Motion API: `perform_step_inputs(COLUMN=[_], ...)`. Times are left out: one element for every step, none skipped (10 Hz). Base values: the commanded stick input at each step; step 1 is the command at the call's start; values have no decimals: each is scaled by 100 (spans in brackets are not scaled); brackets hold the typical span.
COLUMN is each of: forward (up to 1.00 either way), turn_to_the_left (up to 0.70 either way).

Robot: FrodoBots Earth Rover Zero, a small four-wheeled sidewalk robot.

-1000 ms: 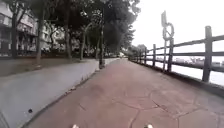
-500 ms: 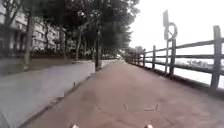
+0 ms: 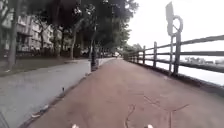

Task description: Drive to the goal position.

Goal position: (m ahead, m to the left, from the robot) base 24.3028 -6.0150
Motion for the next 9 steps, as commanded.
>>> perform_step_inputs(forward=[85, 85, 85, 85, 85, 85, 85, 85, 85], turn_to_the_left=[0, 0, 0, 0, 0, 0, 0, 0, 0])
